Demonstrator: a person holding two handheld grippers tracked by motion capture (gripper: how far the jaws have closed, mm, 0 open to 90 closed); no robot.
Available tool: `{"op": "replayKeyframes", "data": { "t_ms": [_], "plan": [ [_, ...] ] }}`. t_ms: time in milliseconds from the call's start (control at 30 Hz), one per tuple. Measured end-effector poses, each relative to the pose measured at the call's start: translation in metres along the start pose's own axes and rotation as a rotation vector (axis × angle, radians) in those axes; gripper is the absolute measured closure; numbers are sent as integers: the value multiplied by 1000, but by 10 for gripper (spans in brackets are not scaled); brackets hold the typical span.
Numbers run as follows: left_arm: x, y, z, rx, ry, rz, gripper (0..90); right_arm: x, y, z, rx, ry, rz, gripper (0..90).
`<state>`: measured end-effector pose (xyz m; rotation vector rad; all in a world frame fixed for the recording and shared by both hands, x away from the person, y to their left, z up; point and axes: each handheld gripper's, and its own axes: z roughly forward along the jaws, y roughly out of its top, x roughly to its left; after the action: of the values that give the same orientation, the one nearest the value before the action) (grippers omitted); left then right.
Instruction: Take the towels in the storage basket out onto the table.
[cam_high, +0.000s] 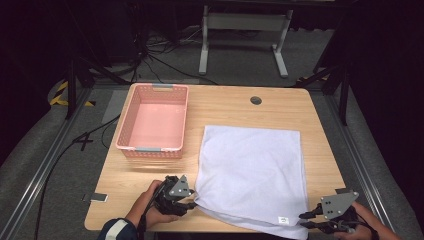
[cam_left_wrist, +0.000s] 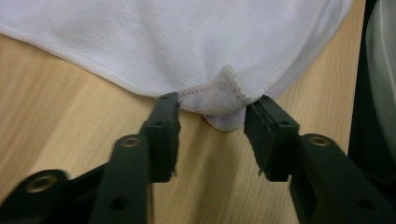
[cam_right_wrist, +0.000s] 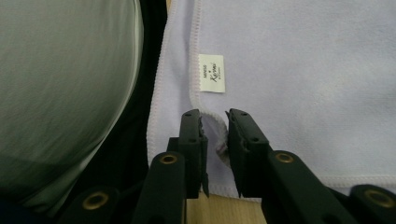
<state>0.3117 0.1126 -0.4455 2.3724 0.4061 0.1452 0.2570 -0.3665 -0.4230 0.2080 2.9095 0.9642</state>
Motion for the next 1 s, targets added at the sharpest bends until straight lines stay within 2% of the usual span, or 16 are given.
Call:
{"op": "replayKeyframes", "data": {
  "t_ms": [67,133,200,333,367,400,433,500,567,600,700,733,800,867,900,1000],
  "plan": [
    [3,1,-6,-44,4,-29,477,0,4,-1,-28,-50,34,594],
    [5,4,-9,-105,17,-58,432,-4,7,-3,-69,-94,93,563],
    [4,10,-13,-137,63,-56,412,-6,8,-3,-106,-99,123,567],
    [7,20,-13,-184,46,-77,427,-3,13,0,-115,-77,119,576],
    [7,22,-9,-171,29,-68,439,-2,14,1,-119,-72,112,589],
    [7,24,-3,-141,23,-36,478,-2,14,1,-109,-79,114,629],
    [5,25,6,-79,9,2,540,-2,14,3,-87,-85,118,665],
    [4,24,16,-32,-50,27,611,-4,11,9,-42,-75,134,710],
    [4,20,28,29,-74,21,656,-5,5,13,-4,-23,152,722],
    [4,18,30,54,-88,38,678,-5,2,15,28,9,140,725],
    [-1,15,30,68,-97,57,733,0,-1,19,93,58,118,756],
    [-2,15,29,71,-102,58,740,1,-1,19,97,60,106,767],
    [-8,9,24,78,-141,64,756,0,-3,19,103,72,120,782],
    [-13,3,21,76,-169,30,758,-2,-5,17,103,78,136,789],
    [-15,0,20,69,-203,20,760,-2,-6,17,101,78,143,788],
    [-27,-3,17,67,-204,30,767,0,-7,13,129,77,122,783]
  ]
}}
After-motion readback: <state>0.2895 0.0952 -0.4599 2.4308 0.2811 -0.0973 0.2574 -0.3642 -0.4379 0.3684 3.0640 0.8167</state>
